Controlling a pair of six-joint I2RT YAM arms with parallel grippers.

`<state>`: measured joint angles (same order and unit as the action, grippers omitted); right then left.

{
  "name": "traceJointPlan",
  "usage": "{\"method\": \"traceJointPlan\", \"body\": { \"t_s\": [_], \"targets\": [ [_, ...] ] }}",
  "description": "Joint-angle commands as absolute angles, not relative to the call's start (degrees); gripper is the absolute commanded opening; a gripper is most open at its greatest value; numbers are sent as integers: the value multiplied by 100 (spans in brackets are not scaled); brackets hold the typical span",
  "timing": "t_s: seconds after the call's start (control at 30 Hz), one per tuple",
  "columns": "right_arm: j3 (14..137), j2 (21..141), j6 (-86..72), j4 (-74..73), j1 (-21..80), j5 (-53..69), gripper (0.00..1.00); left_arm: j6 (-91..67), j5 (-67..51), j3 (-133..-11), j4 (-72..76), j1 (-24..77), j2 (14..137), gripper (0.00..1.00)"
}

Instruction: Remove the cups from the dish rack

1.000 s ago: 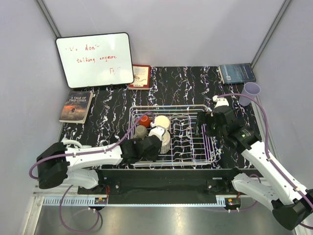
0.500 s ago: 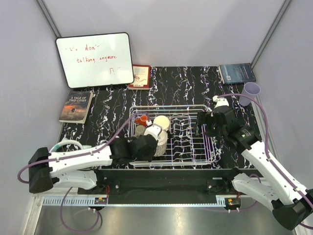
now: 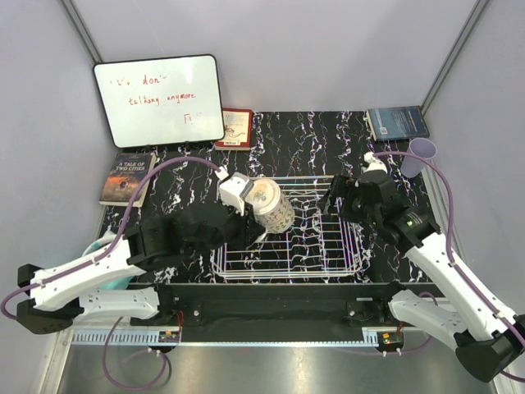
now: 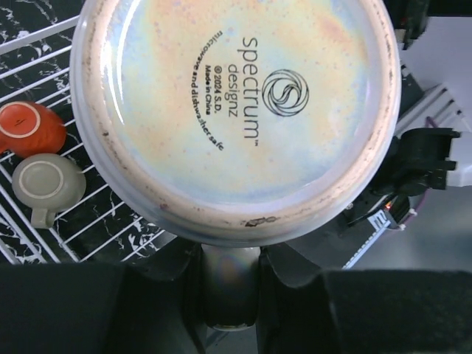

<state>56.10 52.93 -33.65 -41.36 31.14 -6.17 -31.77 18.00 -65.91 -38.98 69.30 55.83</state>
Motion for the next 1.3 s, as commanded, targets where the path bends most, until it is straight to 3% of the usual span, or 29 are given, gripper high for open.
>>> {"method": "traceJointPlan", "body": {
  "t_s": [0.0,0.07,0.2,0.37,0.73,1.27],
  "targets": [
    [5766,4783,-3964,-3393,3155,-237,89,-3076,1398,-6462,-2235,6821,5169,0],
    [5713,4545,-3859,-2981,3155,-159,86,-3163,1048,-6110,-1394,6567,5037,0],
    [5975,4228,-3753,-2804,3146,-150,99,-3909,-330,-5345,348,5408,4992,0],
    [6126,4088,-3841,-2664,3155,235,100,-4745,-1809,-5230,1920,4432,5747,0],
    [5695,3630,-4105,-1925,3146,923,95,-8056,-3401,-4535,7431,3858,7637,0],
    [6082,4632,-3656,-1100,3146,1116,91,-8016,-3771,-4702,7190,4201,7928,0]
  ]
}}
